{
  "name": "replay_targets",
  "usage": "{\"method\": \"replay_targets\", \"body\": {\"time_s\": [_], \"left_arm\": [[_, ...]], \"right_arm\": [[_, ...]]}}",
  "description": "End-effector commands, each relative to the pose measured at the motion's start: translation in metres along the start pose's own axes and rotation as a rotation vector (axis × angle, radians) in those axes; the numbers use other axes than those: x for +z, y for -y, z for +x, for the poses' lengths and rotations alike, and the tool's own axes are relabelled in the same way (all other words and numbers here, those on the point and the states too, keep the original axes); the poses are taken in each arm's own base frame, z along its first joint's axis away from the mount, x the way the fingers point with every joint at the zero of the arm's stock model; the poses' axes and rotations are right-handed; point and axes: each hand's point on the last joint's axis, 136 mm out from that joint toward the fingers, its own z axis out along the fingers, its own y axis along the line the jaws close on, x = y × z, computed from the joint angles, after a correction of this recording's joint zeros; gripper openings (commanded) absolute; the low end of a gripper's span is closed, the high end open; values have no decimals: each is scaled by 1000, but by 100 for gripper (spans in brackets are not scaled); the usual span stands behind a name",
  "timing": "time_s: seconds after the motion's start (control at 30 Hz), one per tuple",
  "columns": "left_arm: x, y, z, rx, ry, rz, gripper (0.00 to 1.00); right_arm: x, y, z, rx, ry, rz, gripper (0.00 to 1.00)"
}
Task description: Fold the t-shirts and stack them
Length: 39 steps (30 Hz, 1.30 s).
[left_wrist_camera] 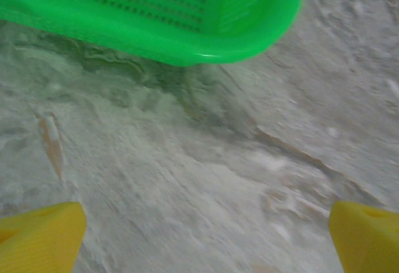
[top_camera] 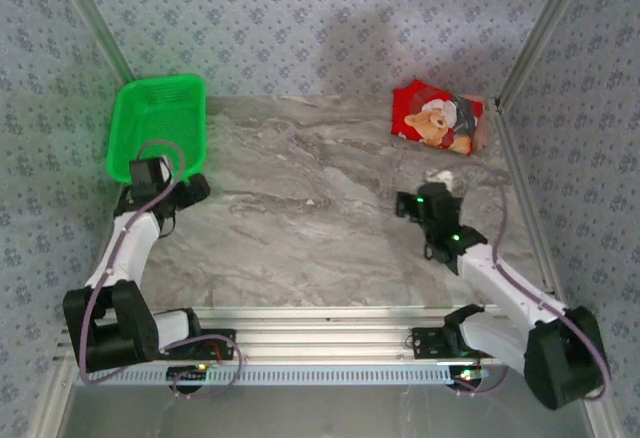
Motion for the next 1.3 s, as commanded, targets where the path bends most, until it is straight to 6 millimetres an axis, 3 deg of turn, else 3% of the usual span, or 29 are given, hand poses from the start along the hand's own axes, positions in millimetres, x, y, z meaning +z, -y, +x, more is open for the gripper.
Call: {"method": "replay_targets", "body": {"time_s": [0.0, 0.1, 0.23, 0.27, 0.33, 0.47, 0.53, 0.57, 0.6, 0.67, 1.27], "left_arm": [[11, -17, -20, 30, 223, -55, 100], [23, -24, -12, 39, 290, -63, 100], [27, -24, -22, 71, 461, -39, 100], [29, -21, -26, 87, 469, -27, 99], [35, -14, -30, 132, 496, -5, 100], [45, 11, -20, 251, 488, 62, 99], [60, 16, -15, 284, 509, 56, 100], [64, 15, -9, 286, 435, 43, 100], [61, 17, -15, 290, 460, 34, 100], [63, 16, -11, 290, 450, 31, 100], [63, 19, -13, 313, 450, 20, 100]], "right_arm": [[10, 55, -31, 192, 185, 93, 100], [14, 67, -39, 117, 266, 139, 100], [28, 70, -15, 91, 274, 146, 100], [33, 72, -8, 96, 271, 147, 100], [44, 64, -14, 43, 261, 128, 100], [59, 44, -24, -110, 267, 100, 100], [70, 48, -17, -102, 285, 89, 100], [80, 51, -8, -100, 259, 87, 100], [90, 57, -8, -74, 253, 98, 100], [92, 62, -5, -17, 185, 94, 100], [93, 50, -8, -80, 199, 7, 100]]}}
